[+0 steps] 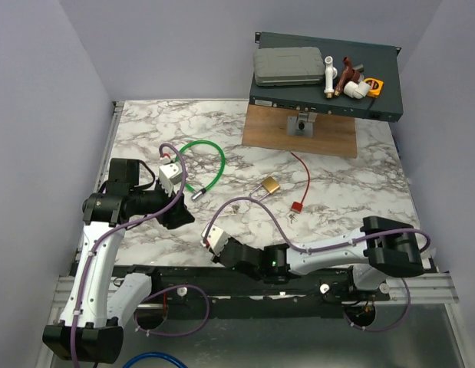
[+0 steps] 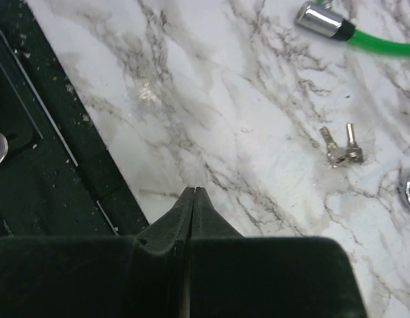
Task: Unlock with the key
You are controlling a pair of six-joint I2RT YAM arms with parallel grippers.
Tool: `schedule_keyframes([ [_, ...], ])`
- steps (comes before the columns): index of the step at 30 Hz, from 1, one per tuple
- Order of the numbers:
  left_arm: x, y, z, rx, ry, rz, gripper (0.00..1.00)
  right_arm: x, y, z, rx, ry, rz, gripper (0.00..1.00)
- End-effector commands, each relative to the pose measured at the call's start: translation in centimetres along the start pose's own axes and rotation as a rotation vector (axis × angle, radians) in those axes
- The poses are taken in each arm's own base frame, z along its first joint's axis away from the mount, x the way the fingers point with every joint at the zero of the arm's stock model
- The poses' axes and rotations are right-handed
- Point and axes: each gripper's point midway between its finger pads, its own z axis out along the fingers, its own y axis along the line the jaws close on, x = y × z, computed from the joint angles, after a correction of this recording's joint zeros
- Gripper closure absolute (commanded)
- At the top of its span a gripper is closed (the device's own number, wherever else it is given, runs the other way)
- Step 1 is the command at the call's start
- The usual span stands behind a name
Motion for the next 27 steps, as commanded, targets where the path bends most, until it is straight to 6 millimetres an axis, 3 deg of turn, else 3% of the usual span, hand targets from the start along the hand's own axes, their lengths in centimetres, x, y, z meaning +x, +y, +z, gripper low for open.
schedule_keyframes([
  [1, -0.3, -2.1, -0.3, 0.098, -0.036, 0.032, 0.47, -4.3, -2.9, -1.2, 0.043, -0.132, 0.086, 0.99],
  [9, -0.1, -4.5, 0.2, 0.289, -0.089, 0.099, 0.38, -11.5, -4.8, -4.5, -0.016, -0.315, 0.187, 0.99],
  [13, -0.3, -4.4, 0.7, 0.318, -0.123, 0.127, 0.37, -13.2, -5.4, -5.0, -0.029, -0.342, 0.200, 0.99],
  [16, -0.1, -2.7, 1.3, 0.259, -0.078, 0.082, 0.41, -11.1, -6.7, -3.8, -0.023, -0.254, 0.260, 0.96],
  [19, 0.5, -1.6, 1.4, 0.216, -0.019, 0.035, 0.43, -7.7, -6.4, -2.9, -0.077, -0.167, 0.332, 0.61],
  [21, 1.0, -0.5, 1.7, 0.167, 0.009, 0.013, 0.44, -5.1, -5.8, -2.1, -0.083, -0.098, 0.362, 0.53],
  [25, 1.5, 1.9, 1.8, 0.035, 0.046, 0.003, 0.47, -0.2, -3.8, 0.5, -0.093, 0.072, 0.408, 0.55],
  [27, 1.4, 2.2, 1.5, 0.006, 0.042, 0.018, 0.47, 1.5, -3.2, 1.8, -0.074, 0.138, 0.423, 0.58],
])
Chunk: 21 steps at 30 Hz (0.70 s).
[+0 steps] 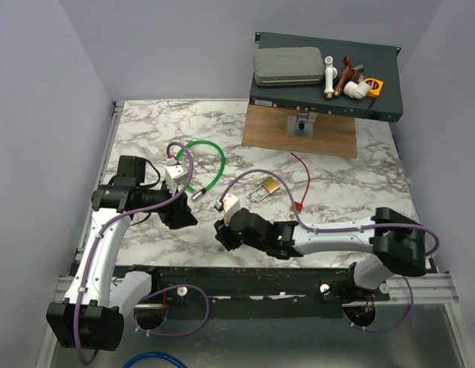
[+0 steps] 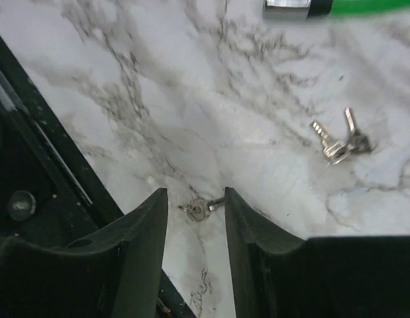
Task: Unlock with the key
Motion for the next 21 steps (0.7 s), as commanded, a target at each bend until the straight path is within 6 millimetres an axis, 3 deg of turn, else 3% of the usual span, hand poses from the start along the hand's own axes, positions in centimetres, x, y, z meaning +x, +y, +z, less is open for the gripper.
schedule_keyframes([
  [1, -0.1, 2.1, -0.9, -0.145, 0.012, 0.025, 0.47, 6.8, 0.3, 1.9, 0.025, 0.223, 0.067, 0.59],
  [7, -0.4, 1.2, -1.5, -0.156, -0.011, 0.072, 0.47, 9.4, -0.4, 3.5, 0.084, 0.288, 0.071, 0.59],
  [18, -0.5, 1.1, -1.5, -0.156, -0.014, 0.077, 0.47, 10.5, 0.0, 4.2, 0.062, 0.308, 0.082, 0.64],
  [21, -0.4, 1.1, -1.5, -0.155, -0.011, 0.073, 0.47, 10.7, -0.4, 4.0, 0.076, 0.306, 0.078, 0.72],
])
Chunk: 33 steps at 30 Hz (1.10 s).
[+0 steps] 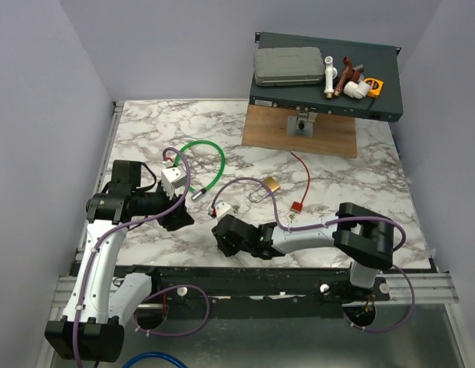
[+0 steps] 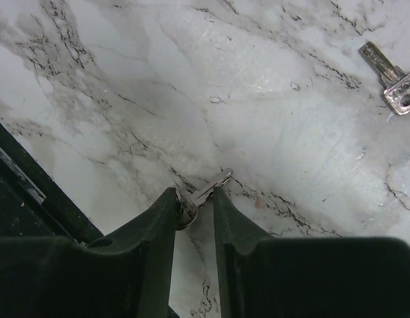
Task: Unlock with the key
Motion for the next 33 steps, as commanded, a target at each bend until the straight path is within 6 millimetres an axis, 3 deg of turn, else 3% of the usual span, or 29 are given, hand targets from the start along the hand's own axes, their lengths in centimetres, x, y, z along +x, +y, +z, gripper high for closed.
schedule_keyframes([
  [1, -0.2, 0.4, -0.2, -0.023, -0.001, 0.010, 0.47, 0.9, -0.2, 0.1, 0.009, 0.011, 0.006, 0.78],
  [6, -0.3, 0.4, -0.3, -0.025, -0.004, 0.016, 0.47, -0.3, -0.8, -0.8, 0.021, -0.045, -0.008, 0.99],
  [16, -0.2, -0.3, 0.0, 0.022, -0.011, -0.001, 0.47, -4.5, 0.7, -6.6, -0.161, -0.286, -0.137, 0.99],
  [24, -0.5, -0.9, 0.3, 0.070, -0.031, -0.019, 0.47, -5.5, 0.6, -9.0, -0.186, -0.335, -0.173, 0.99],
  [29, -1.2, -3.4, 0.5, 0.212, -0.120, 0.013, 0.46, -9.7, 2.6, -12.4, -0.260, -0.432, -0.183, 0.99],
  [33, -2.5, -4.7, 0.5, 0.269, -0.258, 0.138, 0.38, -12.8, 4.8, -15.4, -0.358, -0.482, -0.203, 0.99],
])
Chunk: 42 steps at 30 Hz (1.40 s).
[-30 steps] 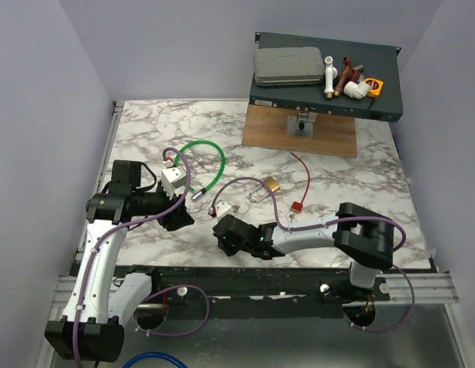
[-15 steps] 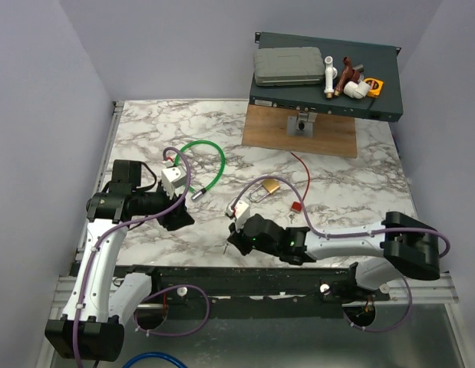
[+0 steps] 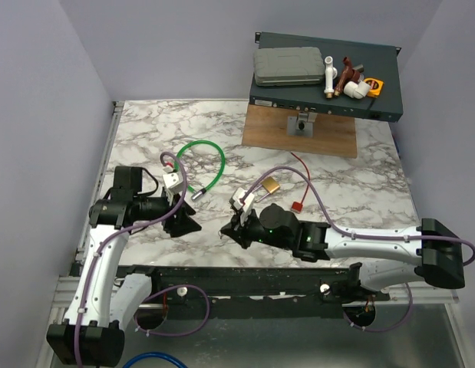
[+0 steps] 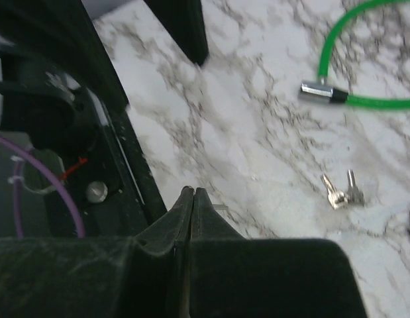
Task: Unlock with the key
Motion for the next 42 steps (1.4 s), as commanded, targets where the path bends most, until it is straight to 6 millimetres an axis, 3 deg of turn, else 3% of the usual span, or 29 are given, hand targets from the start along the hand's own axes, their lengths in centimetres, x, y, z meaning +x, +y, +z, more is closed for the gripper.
schedule_keyframes([
  [1, -2.1, -2.6, 0.3, 0.122, -0.177, 0.168, 0.36, -6.6, 3.2, -1.4, -0.138, -0.109, -0.021, 0.99],
  [8, -2.6, -3.9, 0.8, 0.201, -0.199, 0.227, 0.20, -12.0, 5.8, -2.1, -0.240, -0.190, 0.018, 0.99],
  [12, -2.6, -4.5, 0.8, 0.223, -0.210, 0.250, 0.21, -13.8, 6.6, -1.7, -0.265, -0.212, 0.028, 0.99],
  [17, -2.4, -5.1, 0.6, 0.235, -0.209, 0.264, 0.33, -14.1, 7.0, -1.2, -0.280, -0.207, 0.031, 0.99],
  [21, -2.6, -5.3, 0.4, 0.237, -0.217, 0.274, 0.49, -13.6, 6.8, -0.9, -0.269, -0.197, 0.036, 0.99],
  [27, -2.7, -6.0, 0.1, 0.253, -0.220, 0.286, 0.90, -12.6, 5.5, -1.2, -0.207, -0.190, 0.041, 0.99],
  [39, -2.5, -6.5, -0.2, 0.250, -0.207, 0.284, 0.99, -11.4, 3.4, -2.6, -0.118, -0.180, 0.036, 0.99],
  [42, -2.5, -7.1, -0.4, 0.282, -0.216, 0.277, 0.95, -11.5, 3.4, -2.7, -0.118, -0.186, 0.041, 0.99],
])
